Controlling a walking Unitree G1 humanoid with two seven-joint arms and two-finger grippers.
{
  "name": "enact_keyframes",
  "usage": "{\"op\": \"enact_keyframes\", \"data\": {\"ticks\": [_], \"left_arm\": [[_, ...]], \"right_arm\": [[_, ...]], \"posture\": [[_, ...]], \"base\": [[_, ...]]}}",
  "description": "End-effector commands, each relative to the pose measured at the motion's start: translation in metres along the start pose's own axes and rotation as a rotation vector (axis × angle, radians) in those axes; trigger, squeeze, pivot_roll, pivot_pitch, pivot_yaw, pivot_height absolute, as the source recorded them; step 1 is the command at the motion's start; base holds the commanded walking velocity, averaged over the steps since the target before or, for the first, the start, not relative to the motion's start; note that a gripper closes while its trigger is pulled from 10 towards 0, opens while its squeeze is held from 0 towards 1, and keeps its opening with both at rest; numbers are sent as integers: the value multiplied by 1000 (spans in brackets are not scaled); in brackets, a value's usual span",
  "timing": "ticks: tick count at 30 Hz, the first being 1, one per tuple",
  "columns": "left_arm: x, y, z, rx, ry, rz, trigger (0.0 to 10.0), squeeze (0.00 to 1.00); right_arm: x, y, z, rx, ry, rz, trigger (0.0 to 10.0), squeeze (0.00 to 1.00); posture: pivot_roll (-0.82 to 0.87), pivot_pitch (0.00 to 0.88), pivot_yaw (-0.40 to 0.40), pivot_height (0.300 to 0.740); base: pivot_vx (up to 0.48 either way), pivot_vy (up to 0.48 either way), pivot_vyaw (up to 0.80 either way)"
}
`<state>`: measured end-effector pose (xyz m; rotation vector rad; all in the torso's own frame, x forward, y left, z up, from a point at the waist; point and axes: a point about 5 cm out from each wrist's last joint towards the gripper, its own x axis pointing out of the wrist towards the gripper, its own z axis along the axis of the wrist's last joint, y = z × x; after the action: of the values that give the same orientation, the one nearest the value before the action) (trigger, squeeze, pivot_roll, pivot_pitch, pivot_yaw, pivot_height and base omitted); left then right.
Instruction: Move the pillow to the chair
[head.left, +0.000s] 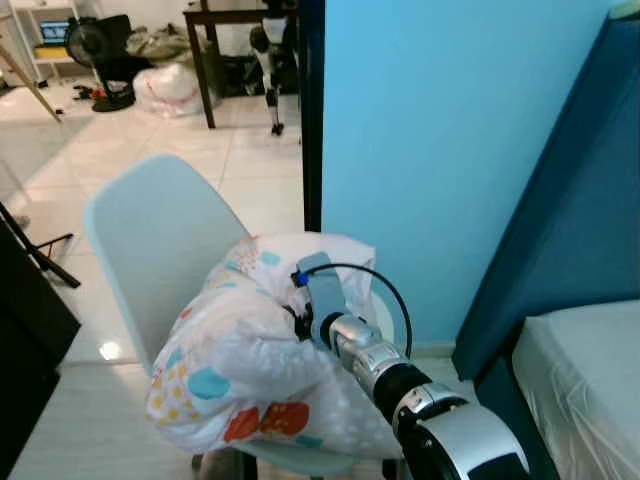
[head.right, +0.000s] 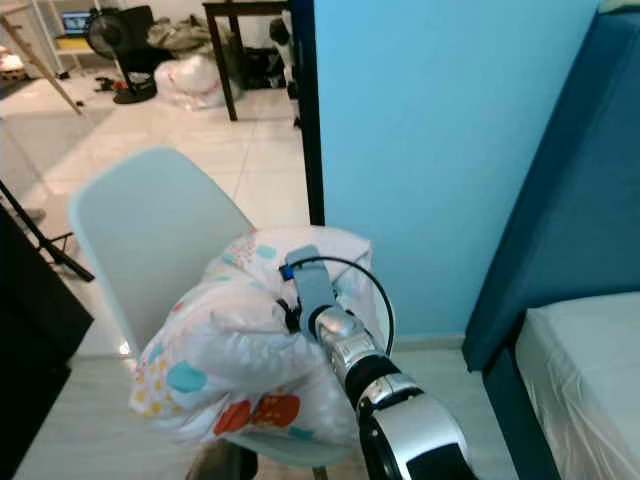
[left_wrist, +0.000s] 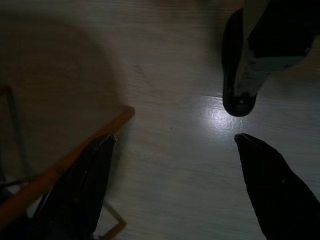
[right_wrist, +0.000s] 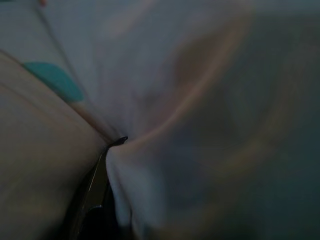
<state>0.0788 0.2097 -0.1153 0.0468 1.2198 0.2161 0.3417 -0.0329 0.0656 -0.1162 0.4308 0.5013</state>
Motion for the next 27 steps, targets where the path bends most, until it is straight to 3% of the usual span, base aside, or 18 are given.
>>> {"op": "enact_keyframes", "data": {"ticks": [1, 3, 5, 6, 8, 10, 13, 15, 16, 17, 18, 19, 21, 22, 24, 25, 27], "left_arm": [[0, 4, 2, 15, 0, 11, 10000, 0], [0, 4, 1, 16, 1, 11, 10000, 0], [0, 4, 2, 16, 1, 11, 10000, 0], [0, 4, 2, 16, 1, 11, 10000, 0], [0, 4, 2, 18, 1, 11, 10000, 0], [0, 4, 2, 18, 1, 10, 10000, 0], [0, 4, 1, 23, 2, 7, 10000, 0], [0, 4, 1, 24, 2, 6, 10000, 0], [0, 3, 2, 25, 2, 6, 10000, 0], [0, 3, 2, 25, 2, 6, 10000, 0], [0, 3, 1, 25, 2, 6, 10000, 0], [0, 3, 1, 24, 2, 6, 10000, 0], [0, 3, 1, 23, 2, 6, 10000, 0], [0, 3, 1, 21, 1, 6, 10000, 0], [0, 2, 1, 19, 1, 6, 10000, 0], [0, 2, 1, 18, 0, 5, 10000, 0], [0, 1, 1, 17, 0, 4, 10000, 0]], "right_arm": [[-2, 34, -37, 66, 120, 80, 10000, 0], [-2, 35, -36, 55, 115, 95, 10000, 0], [-2, 39, -35, -43, 105, 133, 10000, 0], [-2, 39, -35, -43, 105, 133, 10000, 0], [0, 52, -23, -190, 15, 211, 10000, 0], [0, 59, -15, -215, -34, 249, 10000, 0], [0, 84, 33, -144, -273, 358, 10000, 0], [-2, 96, 49, -114, -327, 457, 10000, 0], [-4, 106, 55, -100, -341, 563, 10000, 0], [-4, 106, 55, -100, -341, 563, 10000, 0], [-7, 115, 55, -106, -337, 652, 10000, 0], [-12, 131, 44, -216, -280, 820, 10000, 0], [-14, 134, 41, -246, -262, 858, 10000, 0], [-18, 137, 31, -385, -248, 924, 10000, 0], [-22, 139, 34, -309, -269, 1015, 10000, 0], [-26, 139, 51, -133, -334, 1067, 10000, 0], [-31, 135, 78, 111, -459, 1118, 10000, 0]], "posture": [[47, 104, -23, 556], [47, 104, -23, 556], [48, 105, -24, 556], [48, 105, -24, 556], [45, 108, -22, 556], [44, 109, -20, 556], [44, 110, -20, 556], [46, 109, -21, 556], [46, 108, -21, 556], [46, 108, -21, 556], [47, 108, -22, 556], [51, 106, -26, 556], [51, 106, -26, 556], [52, 106, -27, 556], [51, 105, -27, 556], [50, 106, -29, 556], [49, 107, -30, 556]], "base": [[0, 0, 0], [0, 0, 0], [0, 0, 0], [0, 0, 0], [0, 0, 0], [0, 0, 0], [0, 0, 0], [0, 0, 0], [0, 0, 0], [0, 0, 0], [0, 0, 0], [0, 0, 0], [0, 0, 0], [0, 0, 0], [0, 0, 0], [0, 0, 0], [0, 0, 0]]}}
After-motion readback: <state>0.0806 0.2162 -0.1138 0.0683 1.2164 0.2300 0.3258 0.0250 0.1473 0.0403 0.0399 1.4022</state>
